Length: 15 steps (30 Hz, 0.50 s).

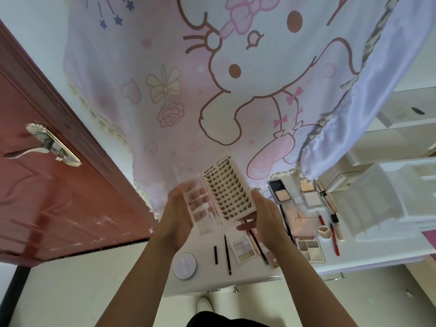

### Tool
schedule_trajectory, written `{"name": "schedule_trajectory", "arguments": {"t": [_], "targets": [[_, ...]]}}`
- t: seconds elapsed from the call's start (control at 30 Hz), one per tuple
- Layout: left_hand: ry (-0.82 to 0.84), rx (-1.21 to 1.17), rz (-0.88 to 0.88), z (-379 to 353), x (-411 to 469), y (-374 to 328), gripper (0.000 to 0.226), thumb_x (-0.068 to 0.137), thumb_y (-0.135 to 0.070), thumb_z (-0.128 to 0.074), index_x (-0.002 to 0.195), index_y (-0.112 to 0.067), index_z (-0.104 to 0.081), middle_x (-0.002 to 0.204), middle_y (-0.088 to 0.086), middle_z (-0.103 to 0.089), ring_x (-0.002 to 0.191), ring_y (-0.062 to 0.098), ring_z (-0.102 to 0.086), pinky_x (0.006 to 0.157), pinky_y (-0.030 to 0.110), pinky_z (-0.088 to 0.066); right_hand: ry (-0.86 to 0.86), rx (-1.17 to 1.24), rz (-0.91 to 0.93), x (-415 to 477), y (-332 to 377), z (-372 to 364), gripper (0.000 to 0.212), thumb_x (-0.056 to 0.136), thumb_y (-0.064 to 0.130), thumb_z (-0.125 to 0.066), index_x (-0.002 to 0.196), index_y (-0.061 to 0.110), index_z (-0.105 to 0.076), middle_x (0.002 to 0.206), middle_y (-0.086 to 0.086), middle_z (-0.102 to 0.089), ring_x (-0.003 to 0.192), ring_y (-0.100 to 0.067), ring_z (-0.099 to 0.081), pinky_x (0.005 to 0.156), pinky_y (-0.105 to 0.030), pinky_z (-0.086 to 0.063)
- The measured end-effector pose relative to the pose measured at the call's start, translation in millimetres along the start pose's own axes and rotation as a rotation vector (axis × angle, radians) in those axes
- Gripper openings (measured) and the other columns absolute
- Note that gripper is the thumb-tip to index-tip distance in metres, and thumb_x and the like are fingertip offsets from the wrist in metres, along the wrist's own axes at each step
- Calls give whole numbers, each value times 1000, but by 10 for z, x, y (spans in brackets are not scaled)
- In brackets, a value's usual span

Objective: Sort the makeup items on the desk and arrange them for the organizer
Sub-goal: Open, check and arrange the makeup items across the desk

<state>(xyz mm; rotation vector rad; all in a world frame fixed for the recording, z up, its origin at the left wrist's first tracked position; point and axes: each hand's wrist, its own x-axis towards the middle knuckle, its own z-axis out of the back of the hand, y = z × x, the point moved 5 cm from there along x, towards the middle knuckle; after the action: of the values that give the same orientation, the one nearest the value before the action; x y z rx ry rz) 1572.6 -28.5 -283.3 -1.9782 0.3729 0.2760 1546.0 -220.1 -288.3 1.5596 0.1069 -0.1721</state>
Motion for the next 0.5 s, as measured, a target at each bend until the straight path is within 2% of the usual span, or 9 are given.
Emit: {"name": "schedule_trajectory", "arguments": {"t": [0.07, 0.13, 0.3, 0.4, 0.5], "targets": [[-51, -191, 106, 74, -5, 60, 75, 80, -63, -53, 131, -9, -57, 109, 12, -71, 105, 29, -65, 97, 50, -50, -59, 0, -16, 16, 8, 69, 42, 108, 34, -32, 106, 10, -66, 89, -9, -75, 78, -24, -74, 58, -34, -60], [-53, -334, 151, 113, -26, 86, 78, 79, -63, -53, 132, -5, -57, 114, 14, -67, 108, 31, -62, 99, 49, -47, -57, 24, -46, 14, 8, 101, 37, 109, 28, -33, 107, 11, -65, 88, -7, -75, 76, -24, -74, 59, -35, -61], [-10, -612, 205, 123, -28, 92, 73, 84, -57, -60, 131, -1, -56, 131, 22, -61, 126, 38, -56, 109, 56, -38, -16, 111, -124, -1, -62, 73, 37, 109, 30, -32, 113, 12, -65, 93, -9, -76, 79, -27, -75, 61, -32, -61], [-41, -564, 191, 182, 17, 103, 67, 87, -54, -59, 131, -4, -57, 131, 24, -62, 124, 40, -58, 106, 60, -41, -25, 130, -132, 22, -111, 67, 37, 109, 30, -32, 114, 13, -65, 96, -8, -76, 82, -26, -75, 60, -31, -60], [-100, -320, 164, 313, 37, 170, 59, 92, -56, -53, 130, -11, -59, 126, 17, -67, 117, 37, -64, 98, 55, -50, -66, 160, -135, 49, -178, 69, 35, 109, 29, -32, 115, 14, -63, 97, -6, -76, 82, -23, -75, 60, -30, -60]]}}
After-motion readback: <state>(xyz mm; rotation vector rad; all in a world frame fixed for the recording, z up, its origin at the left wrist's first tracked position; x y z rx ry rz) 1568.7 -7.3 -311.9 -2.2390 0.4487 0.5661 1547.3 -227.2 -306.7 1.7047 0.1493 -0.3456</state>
